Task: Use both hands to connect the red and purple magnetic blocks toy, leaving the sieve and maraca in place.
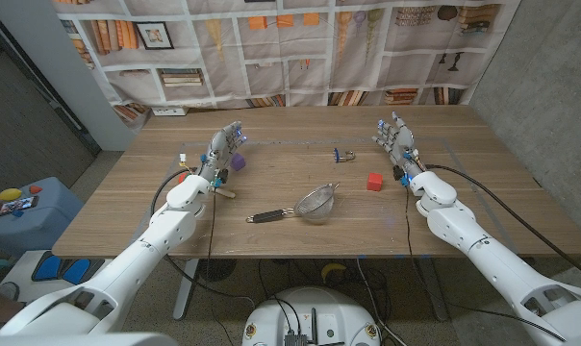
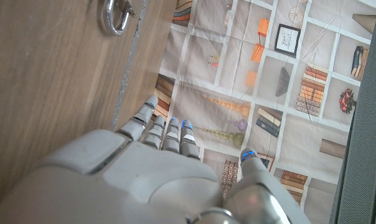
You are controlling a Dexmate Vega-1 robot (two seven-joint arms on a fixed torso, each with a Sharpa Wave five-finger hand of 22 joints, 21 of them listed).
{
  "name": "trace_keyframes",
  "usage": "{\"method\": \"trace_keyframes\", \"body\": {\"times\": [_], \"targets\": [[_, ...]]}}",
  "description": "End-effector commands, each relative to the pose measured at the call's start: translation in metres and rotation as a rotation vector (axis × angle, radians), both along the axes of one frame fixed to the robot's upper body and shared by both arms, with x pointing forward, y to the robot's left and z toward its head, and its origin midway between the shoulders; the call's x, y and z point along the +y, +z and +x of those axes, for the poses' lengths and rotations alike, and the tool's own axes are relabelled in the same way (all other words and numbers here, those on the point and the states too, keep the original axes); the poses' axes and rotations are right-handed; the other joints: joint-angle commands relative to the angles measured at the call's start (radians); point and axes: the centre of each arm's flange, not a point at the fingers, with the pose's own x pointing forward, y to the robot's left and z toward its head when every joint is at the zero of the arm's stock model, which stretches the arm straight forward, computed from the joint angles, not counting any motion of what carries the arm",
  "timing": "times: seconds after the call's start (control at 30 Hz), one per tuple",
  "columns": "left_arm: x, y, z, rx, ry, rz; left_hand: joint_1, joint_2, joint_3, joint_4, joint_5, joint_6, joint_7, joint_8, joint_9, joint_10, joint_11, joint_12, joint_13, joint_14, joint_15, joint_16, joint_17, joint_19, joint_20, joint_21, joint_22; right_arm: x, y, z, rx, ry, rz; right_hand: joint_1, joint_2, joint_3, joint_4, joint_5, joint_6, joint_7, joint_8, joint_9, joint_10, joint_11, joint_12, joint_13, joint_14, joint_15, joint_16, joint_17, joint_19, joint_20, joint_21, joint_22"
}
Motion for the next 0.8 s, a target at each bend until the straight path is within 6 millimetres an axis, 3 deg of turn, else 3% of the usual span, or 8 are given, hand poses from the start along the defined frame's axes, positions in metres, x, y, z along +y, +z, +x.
{"method": "trace_keyframes", "body": {"times": [0.03, 0.4, 0.8], "targets": [[0.008, 0.005, -0.007, -0.029, 0.005, 0.015, 0.012, 0.028, 0.007, -0.008, 0.005, 0.010, -0.003, 0.006, 0.002, -0.001, -0.008, 0.006, 0.005, 0.000, -0.003, 0.005, 0.004, 0.009, -0.010, 0.003, 0.003, 0.010, 0.003, -0.005, -0.033, -0.013, -0.002, -0.002, 0.004, 0.006, -0.001, 0.004, 0.005, 0.002, 0.007, 0.004, 0.008, 0.001, 0.005, 0.002, 0.008, -0.003, 0.007, 0.000, 0.006, -0.001, 0.000, 0.004], [0.017, 0.014, -0.019, -0.011, 0.030, 0.094, 0.030, 0.028, 0.015, -0.039, 0.000, 0.025, -0.008, 0.007, 0.002, 0.014, -0.013, 0.008, 0.005, 0.015, -0.005, 0.006, 0.004, 0.023, -0.006, -0.009, 0.003, 0.012, 0.000, -0.012, -0.037, -0.028, -0.010, 0.004, 0.008, 0.009, -0.005, 0.006, 0.005, 0.000, 0.010, 0.004, 0.006, 0.001, 0.007, -0.003, 0.007, -0.005, 0.008, -0.009, 0.007, -0.005, -0.008, 0.004], [0.027, 0.029, -0.034, -0.024, 0.082, 0.192, 0.073, 0.028, 0.033, -0.103, -0.007, 0.075, -0.022, 0.015, 0.002, 0.049, -0.028, 0.012, 0.005, 0.038, -0.013, 0.004, 0.004, 0.047, -0.008, -0.035, 0.003, 0.015, -0.001, -0.015, -0.037, -0.026, -0.028, 0.013, 0.015, 0.013, -0.012, 0.007, 0.011, -0.003, 0.014, 0.004, 0.006, 0.001, 0.009, -0.008, 0.007, -0.009, 0.010, -0.018, 0.007, -0.008, -0.017, 0.004]]}}
